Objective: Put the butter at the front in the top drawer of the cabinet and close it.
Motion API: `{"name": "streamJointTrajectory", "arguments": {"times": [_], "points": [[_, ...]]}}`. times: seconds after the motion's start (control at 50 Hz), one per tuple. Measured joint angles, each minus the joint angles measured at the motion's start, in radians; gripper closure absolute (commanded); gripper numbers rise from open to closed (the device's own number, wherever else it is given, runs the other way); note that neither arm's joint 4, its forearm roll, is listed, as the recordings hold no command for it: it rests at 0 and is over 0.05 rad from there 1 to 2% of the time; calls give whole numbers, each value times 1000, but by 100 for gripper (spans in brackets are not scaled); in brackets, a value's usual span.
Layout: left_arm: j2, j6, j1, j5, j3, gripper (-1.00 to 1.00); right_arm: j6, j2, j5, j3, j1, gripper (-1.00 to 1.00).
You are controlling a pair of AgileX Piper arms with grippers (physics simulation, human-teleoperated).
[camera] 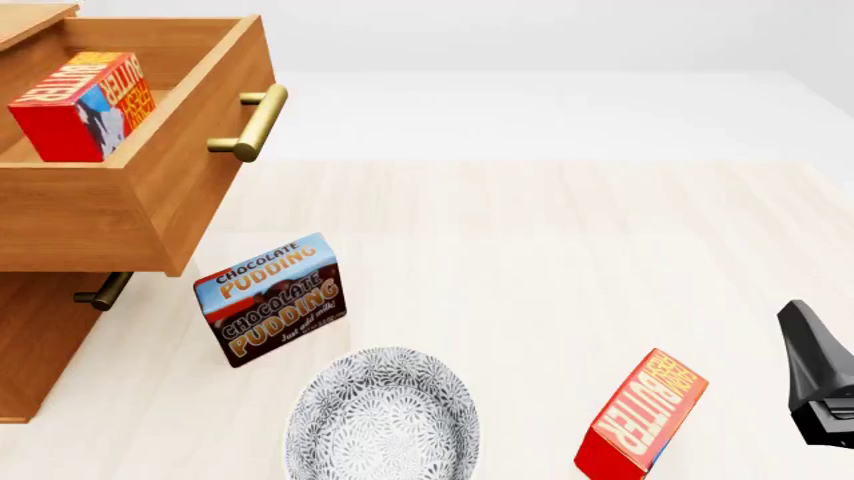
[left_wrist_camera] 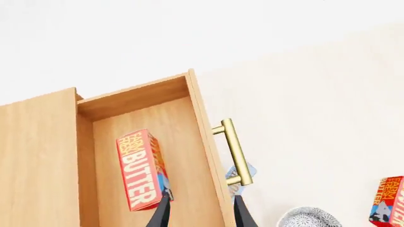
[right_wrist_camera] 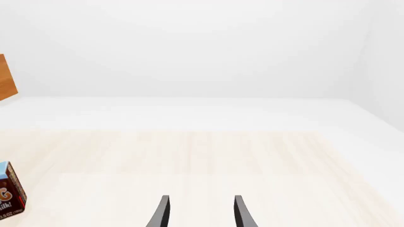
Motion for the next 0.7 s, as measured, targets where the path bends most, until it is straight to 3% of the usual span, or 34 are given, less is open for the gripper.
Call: {"name": "streamJointTrajectory", "arguments": {"times": [0.46, 0.7], "points": [[201, -3, -220, -13, -229, -100, 0, 0, 0, 0, 0, -100], [298, -27, -296, -65, -278, -100, 0, 0, 0, 0, 0, -100]]}}
